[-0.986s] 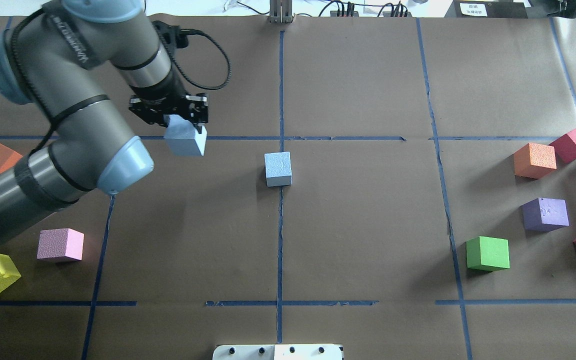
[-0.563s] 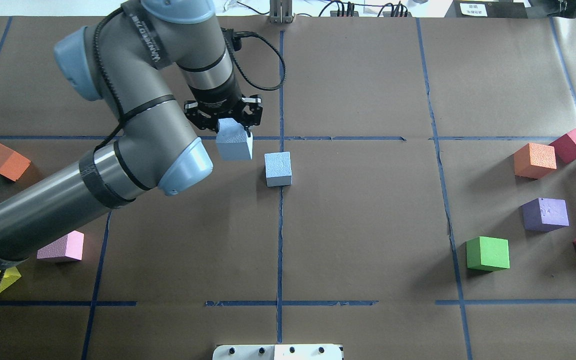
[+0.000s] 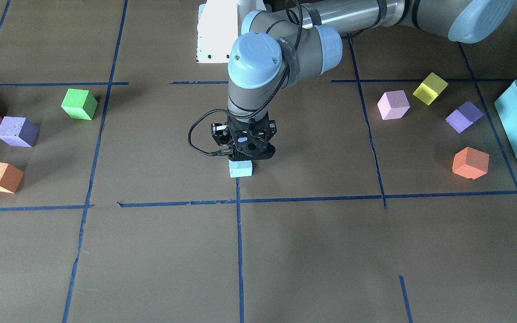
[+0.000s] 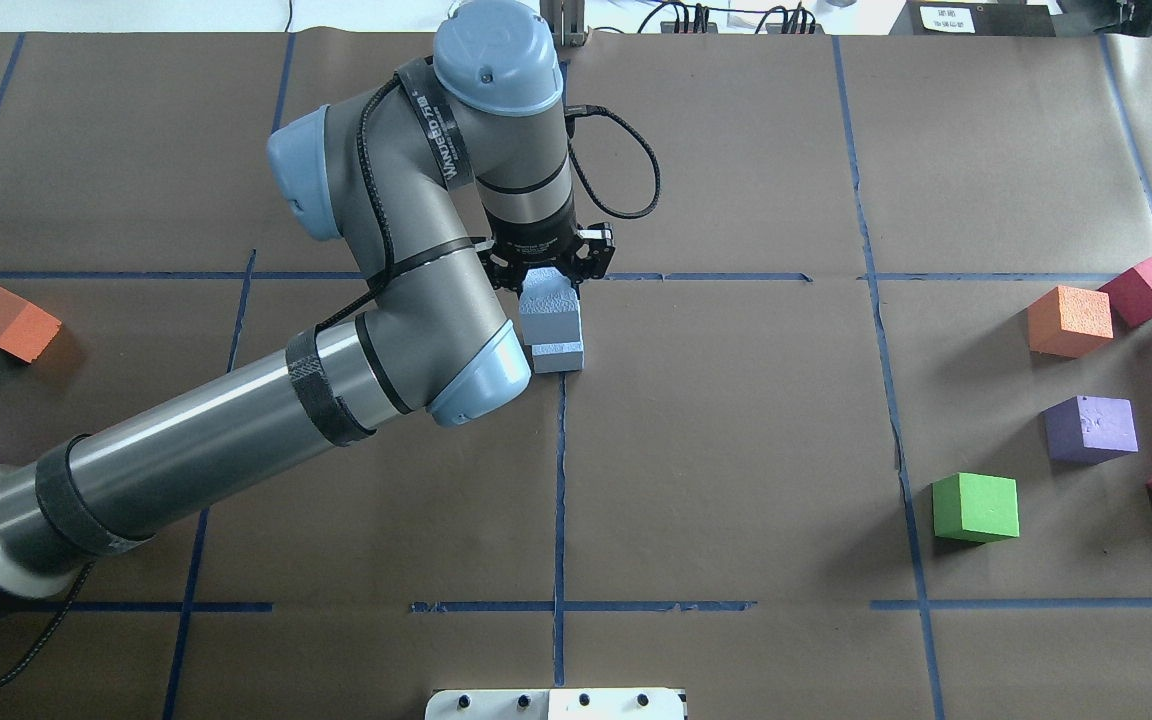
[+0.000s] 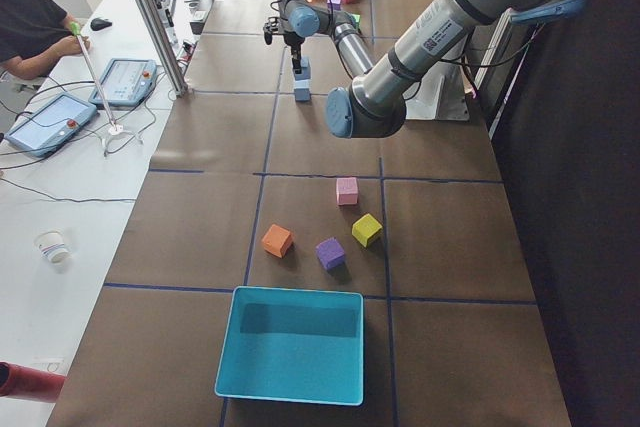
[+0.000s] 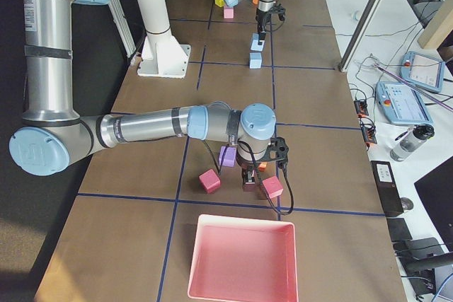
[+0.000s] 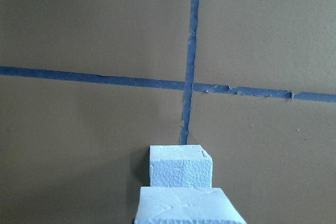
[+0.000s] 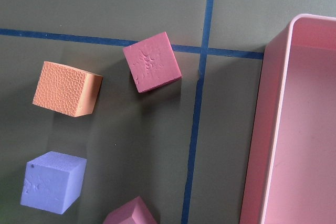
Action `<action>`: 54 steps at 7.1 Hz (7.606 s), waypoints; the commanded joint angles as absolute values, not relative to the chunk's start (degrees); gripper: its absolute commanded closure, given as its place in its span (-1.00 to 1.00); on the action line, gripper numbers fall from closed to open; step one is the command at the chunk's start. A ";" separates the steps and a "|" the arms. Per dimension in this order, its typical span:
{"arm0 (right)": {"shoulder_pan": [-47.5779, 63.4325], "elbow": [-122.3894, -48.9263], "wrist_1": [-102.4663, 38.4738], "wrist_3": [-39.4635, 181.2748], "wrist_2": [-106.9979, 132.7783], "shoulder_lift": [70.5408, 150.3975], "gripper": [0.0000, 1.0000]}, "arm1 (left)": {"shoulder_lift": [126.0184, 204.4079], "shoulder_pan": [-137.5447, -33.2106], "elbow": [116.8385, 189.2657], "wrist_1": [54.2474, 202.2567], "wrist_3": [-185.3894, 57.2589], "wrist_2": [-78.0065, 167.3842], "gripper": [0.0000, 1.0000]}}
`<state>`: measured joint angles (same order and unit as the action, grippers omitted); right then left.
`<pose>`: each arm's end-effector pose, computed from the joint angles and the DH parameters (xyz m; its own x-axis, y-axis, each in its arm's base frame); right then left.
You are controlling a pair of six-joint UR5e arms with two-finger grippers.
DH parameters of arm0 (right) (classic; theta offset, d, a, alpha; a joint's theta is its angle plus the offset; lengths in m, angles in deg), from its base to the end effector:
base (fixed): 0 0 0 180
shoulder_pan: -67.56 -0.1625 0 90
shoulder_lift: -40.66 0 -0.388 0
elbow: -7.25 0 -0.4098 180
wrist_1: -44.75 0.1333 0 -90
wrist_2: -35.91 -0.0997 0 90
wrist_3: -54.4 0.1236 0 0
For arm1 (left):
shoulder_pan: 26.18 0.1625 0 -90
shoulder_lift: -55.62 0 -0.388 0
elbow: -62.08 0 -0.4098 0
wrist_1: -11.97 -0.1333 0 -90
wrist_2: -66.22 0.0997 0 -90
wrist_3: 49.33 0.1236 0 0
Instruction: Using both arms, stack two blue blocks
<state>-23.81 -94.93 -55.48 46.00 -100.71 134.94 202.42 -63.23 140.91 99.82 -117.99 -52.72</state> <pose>0.0548 -0.4719 0.5820 0.6821 -0.1005 0.7244 0.0766 0.9949 0.0659 0.5607 -0.5154 0.0919 0.6346 -0.0800 -0.7687 0.0329 0.9965 -0.0766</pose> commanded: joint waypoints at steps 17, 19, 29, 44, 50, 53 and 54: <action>-24.02 -94.00 -53.69 47.29 -100.76 134.62 -0.99 | 202.40 -63.62 138.28 104.44 -123.34 -51.81 -1.00; -24.02 -93.91 -53.60 47.20 -100.76 134.70 -0.99 | 201.00 -66.25 142.91 103.30 -123.16 -54.78 -1.00; -24.02 -89.78 -43.40 54.32 -98.91 137.08 -0.99 | 157.51 -109.70 163.75 84.21 -46.63 -65.25 -1.00; -24.02 -89.78 -43.49 54.32 -99.09 136.37 -0.99 | 146.67 -120.75 151.38 98.46 -36.59 -65.26 -1.00; -24.02 -89.78 -43.40 54.23 -99.09 136.38 -0.99 | 146.23 -117.59 151.29 98.46 -36.59 -65.17 -1.00; -24.02 -89.69 -43.40 54.32 -99.09 136.55 -0.99 | 145.89 -117.59 151.29 98.54 -36.50 -65.17 -1.00; -24.02 -89.69 -43.49 54.32 -99.09 136.72 -0.99 | 145.97 -117.68 151.38 98.54 -36.50 -65.17 -1.00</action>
<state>-24.02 -89.71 -43.45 54.31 -99.09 136.57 146.00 -117.61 151.30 98.51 -36.53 -65.17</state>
